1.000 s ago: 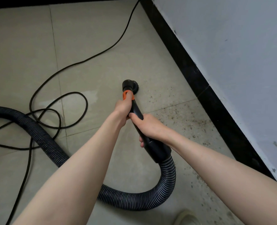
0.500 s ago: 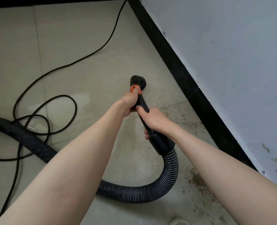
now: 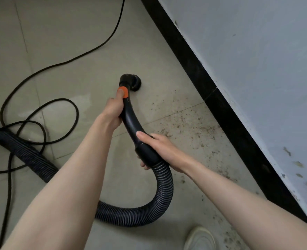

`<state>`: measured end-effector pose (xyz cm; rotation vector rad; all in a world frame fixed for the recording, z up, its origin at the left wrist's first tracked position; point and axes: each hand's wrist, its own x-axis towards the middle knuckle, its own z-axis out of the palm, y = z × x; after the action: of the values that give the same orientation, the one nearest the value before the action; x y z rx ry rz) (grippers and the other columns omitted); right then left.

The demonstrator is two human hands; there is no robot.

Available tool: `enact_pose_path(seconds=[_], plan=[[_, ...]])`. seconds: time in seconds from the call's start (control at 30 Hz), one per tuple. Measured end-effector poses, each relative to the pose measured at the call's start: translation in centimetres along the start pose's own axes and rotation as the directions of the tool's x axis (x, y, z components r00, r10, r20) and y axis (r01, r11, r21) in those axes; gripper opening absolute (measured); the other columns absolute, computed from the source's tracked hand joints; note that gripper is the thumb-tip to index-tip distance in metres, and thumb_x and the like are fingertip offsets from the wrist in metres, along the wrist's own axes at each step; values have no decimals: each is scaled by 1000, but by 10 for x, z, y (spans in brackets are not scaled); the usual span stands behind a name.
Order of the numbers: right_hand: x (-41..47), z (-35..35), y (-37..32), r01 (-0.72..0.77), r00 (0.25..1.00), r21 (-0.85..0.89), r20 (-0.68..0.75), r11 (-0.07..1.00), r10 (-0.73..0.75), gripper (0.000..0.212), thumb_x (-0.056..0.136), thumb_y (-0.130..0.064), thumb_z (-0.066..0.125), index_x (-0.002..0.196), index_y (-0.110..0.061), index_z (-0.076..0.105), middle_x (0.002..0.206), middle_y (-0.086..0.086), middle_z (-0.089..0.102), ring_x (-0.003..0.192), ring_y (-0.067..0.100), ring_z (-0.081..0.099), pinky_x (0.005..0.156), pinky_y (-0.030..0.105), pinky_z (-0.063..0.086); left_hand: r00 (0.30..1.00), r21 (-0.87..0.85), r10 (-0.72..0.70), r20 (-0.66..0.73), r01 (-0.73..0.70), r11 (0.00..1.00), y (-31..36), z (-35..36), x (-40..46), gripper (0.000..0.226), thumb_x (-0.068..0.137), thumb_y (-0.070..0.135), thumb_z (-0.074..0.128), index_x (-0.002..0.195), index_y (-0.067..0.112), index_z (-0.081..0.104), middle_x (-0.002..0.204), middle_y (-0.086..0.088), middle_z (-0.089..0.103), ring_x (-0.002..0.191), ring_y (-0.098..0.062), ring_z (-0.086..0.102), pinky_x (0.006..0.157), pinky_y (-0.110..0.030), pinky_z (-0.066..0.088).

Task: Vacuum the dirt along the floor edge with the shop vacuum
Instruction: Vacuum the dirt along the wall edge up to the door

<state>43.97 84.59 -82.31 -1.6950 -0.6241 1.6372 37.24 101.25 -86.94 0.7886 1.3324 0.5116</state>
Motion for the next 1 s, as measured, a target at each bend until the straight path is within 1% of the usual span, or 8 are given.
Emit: enact_pose_path(seconds=[0.13,0.27,0.37,0.47,0.6,0.73,0.87,1.0], plan=[[-16,17,4,61,984,-65,-166,996,-71,29,91,-39,63,84,-12,54,69,6,60,46,22,59,40,26,45,995,-48,-101,-14,100,994,8,0,-19,47,95,50,46,107,5,49,75,-6,57,59,-17,54,56,-27,46],[-24,23,8,62,981,-64,-180,996,-73,29,91,-38,63,82,-11,57,74,14,64,46,24,59,38,24,44,977,-67,-211,34,212,975,1,1,-46,39,93,45,54,84,9,43,71,-6,48,55,-16,48,49,-26,44],[-18,25,22,111,979,-68,-167,991,-121,33,91,-46,60,86,-14,58,82,19,67,47,22,62,41,25,46,986,-104,-145,-81,136,985,-7,-1,-49,36,91,40,58,94,7,45,70,-7,49,52,-17,48,47,-25,44],[-18,27,42,129,968,4,-216,992,-125,37,90,-54,55,87,-17,56,77,10,64,48,20,61,42,26,47,987,-144,-70,-146,49,988,-7,-9,-52,40,91,40,59,108,7,44,68,-7,49,49,-19,48,46,-24,46],[-36,46,73,63,959,150,-283,987,-18,65,83,-72,47,88,-9,59,62,7,58,50,21,57,50,33,50,971,-97,-24,-236,1,995,-12,-9,-78,34,92,37,57,106,9,44,67,-8,49,50,-19,49,48,-24,47],[-41,66,73,78,925,51,-377,996,-53,67,82,-77,37,82,-13,57,68,6,58,58,27,60,55,40,54,978,54,-12,-208,24,998,-29,2,-103,29,95,36,53,101,10,43,69,-7,47,51,-19,48,42,-21,44],[-28,44,64,101,939,-64,-323,993,-116,81,81,-82,29,102,-12,64,88,8,66,81,28,65,76,40,56,980,-47,-14,-196,5,999,-32,1,-98,27,94,39,53,91,14,44,66,-6,47,50,-18,47,47,-26,45],[-26,31,65,77,989,-1,-127,997,-76,75,89,-72,36,97,-2,59,52,8,52,41,21,51,41,27,44,984,-283,-176,11,172,944,-52,-20,-87,47,89,54,54,96,7,49,56,-3,49,38,-14,49,43,-20,45]])
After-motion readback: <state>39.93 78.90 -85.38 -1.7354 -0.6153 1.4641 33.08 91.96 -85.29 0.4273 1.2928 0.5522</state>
